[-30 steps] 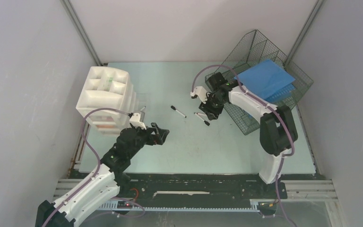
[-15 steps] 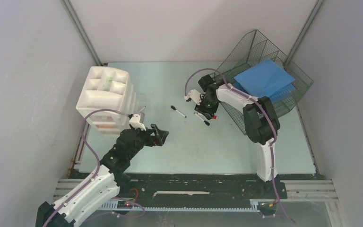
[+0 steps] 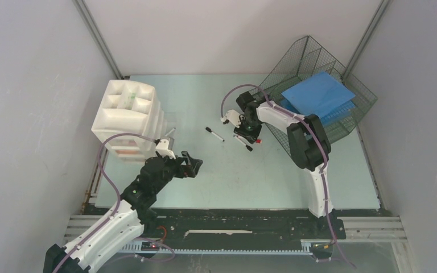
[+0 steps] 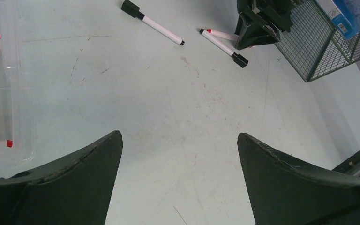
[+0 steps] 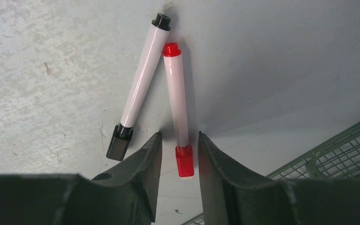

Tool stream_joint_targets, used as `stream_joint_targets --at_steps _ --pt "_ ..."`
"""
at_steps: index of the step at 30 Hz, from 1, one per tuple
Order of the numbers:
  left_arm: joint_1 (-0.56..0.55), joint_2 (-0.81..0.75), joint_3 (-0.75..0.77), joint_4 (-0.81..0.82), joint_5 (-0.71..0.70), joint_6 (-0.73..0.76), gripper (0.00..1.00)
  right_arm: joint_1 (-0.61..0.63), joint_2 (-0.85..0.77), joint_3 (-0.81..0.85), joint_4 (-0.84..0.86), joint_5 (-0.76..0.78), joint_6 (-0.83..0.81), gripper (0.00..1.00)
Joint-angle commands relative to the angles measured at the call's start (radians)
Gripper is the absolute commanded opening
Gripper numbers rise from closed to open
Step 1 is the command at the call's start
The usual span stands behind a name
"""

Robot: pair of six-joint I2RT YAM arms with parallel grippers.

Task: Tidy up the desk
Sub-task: Pick up the stationery from the center of the board.

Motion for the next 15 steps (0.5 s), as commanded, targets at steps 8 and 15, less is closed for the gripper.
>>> stream_joint_targets --at_steps 8,15 --pt "0.003 0.005 -0.023 0.082 0.04 -0.047 0.98 0.011 0.051 0.045 -0.021 -0.008 0.008 0.21" --pt "0.002 0.017 -0.048 0.159 0.108 -0.09 0.97 0.01 0.026 0.017 -0.003 -0.003 0.03 0.04"
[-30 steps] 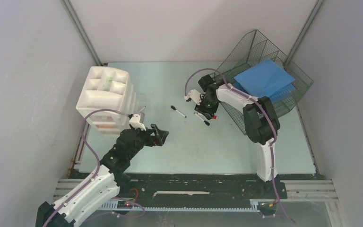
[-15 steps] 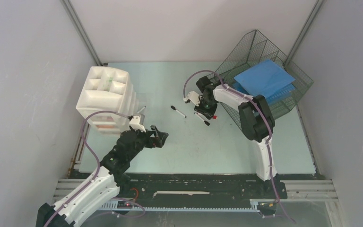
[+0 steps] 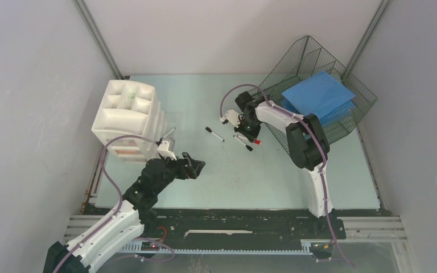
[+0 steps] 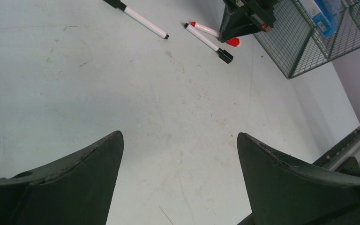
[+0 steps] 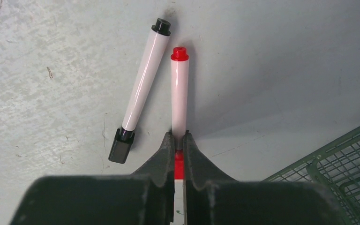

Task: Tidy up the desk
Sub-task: Pick up the stationery from the center of the board.

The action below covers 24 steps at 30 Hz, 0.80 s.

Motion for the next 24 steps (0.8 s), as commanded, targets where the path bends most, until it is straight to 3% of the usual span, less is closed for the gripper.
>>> stream_joint_targets --at_steps 1,16,24 --pt "0.002 0.009 -0.013 0.109 0.073 -0.047 0.97 0.005 -0.005 -0.017 0.019 -0.005 0.026 0.02" --pt "0.0 0.066 -0.077 0.429 0.293 -0.134 0.99 -0.038 -0.304 -0.092 -0.049 -0.256 0.084 0.0" --pt "-0.014 0.036 -0.104 0.668 0.335 -0.209 0.99 -0.06 -0.548 -0.184 -0.122 -0.619 0.09 0.0"
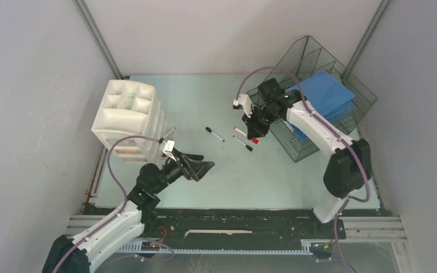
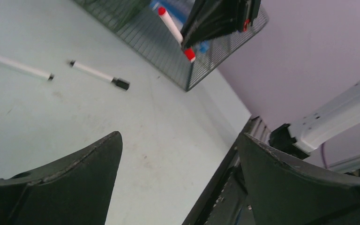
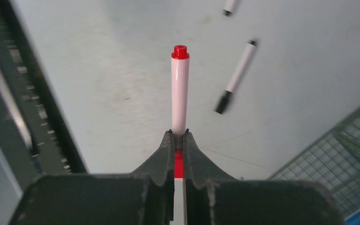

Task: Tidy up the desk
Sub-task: Pick up the stationery from the center of the board, then place the stationery in the drawer.

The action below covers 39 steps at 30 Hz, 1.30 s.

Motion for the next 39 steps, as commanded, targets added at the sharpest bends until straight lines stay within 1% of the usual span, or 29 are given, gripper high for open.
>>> stream_joint_targets --at_steps 1,4,7,11,15,18,24,32,39 --pt "-0.023 -0.026 -0.01 0.254 0.035 -0.064 0.99 -0.018 -0.148 -0.051 -0.06 -0.305 -0.001 0.0" --pt "-0.068 -0.031 -0.009 0.363 -0.006 -0.07 0.99 -0.04 -0.221 -0.09 -0.075 -0.453 -0.032 0.0" --pt "-0.134 -0.014 0.013 0.436 -0.069 -0.041 1.0 -0.07 -0.264 -0.119 -0.084 -0.597 -0.055 0.0" --pt "-0.19 0.049 0.05 0.526 -0.147 -0.011 1.0 -0.103 -0.267 -0.131 -0.108 -0.761 -0.071 0.0" --pt "-0.232 0.135 0.088 0.614 -0.196 0.001 0.99 -0.103 -0.252 -0.147 -0.113 -0.873 -0.071 0.0" --pt "-0.263 0.208 0.12 0.649 -0.229 0.002 0.98 -0.097 -0.247 -0.152 -0.112 -0.908 -0.068 0.0" --pt "-0.297 0.332 0.177 0.7 -0.259 -0.018 0.89 -0.086 -0.245 -0.166 -0.098 -0.931 -0.057 0.0" --pt "-0.319 0.444 0.247 0.703 -0.253 -0.034 0.7 -0.084 -0.242 -0.177 -0.084 -0.937 -0.044 0.0" --pt "-0.339 0.512 0.295 0.705 -0.247 -0.032 0.58 -0.076 -0.236 -0.182 -0.077 -0.933 -0.034 0.0"
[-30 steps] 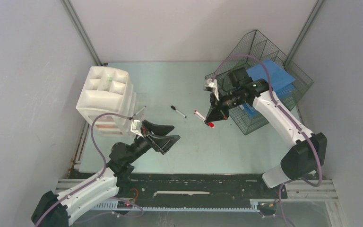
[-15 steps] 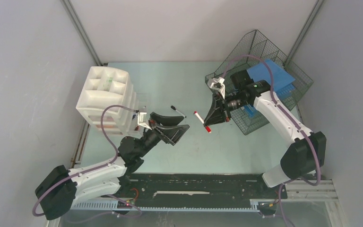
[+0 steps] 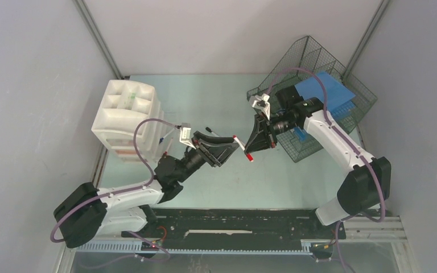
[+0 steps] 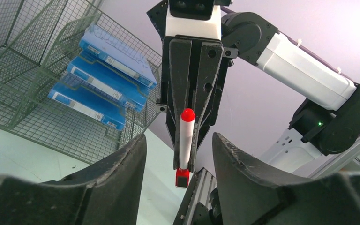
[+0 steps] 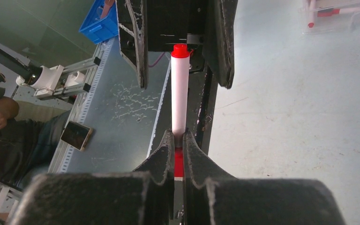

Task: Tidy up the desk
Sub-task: Place the stationery in the drawer.

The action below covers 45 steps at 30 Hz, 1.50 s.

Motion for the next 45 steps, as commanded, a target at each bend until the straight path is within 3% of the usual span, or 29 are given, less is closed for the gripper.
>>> stream_joint_targets --at_steps 1,7,12,15,19,27,30,45 --pt "-0.017 0.03 0.05 0.049 -0.009 0.005 0.57 0.014 0.008 -0.003 0.012 -0.029 0.009 0.0" --pt "-0.027 0.076 0.077 0.049 -0.001 0.002 0.43 0.02 0.01 -0.003 0.012 -0.022 0.009 0.0" --pt "-0.027 0.102 0.091 0.049 0.018 0.0 0.21 0.022 0.012 -0.002 0.011 -0.018 0.009 0.0" --pt "-0.028 0.11 0.095 0.048 0.031 -0.001 0.01 0.022 0.013 -0.001 0.011 -0.016 0.009 0.0" --pt "-0.027 0.107 0.09 0.042 0.029 -0.004 0.0 0.023 0.015 -0.002 0.013 -0.005 0.009 0.02" --pt "-0.027 0.031 0.059 -0.062 -0.023 0.03 0.0 0.026 0.012 -0.014 0.055 0.032 0.057 0.4" --pt "-0.027 -0.021 0.047 -0.145 -0.051 0.054 0.0 0.029 0.007 -0.024 0.076 0.052 0.078 0.48" --pt "-0.008 -0.343 0.066 -0.857 -0.347 0.226 0.0 0.034 0.01 -0.024 0.092 0.116 0.092 0.52"
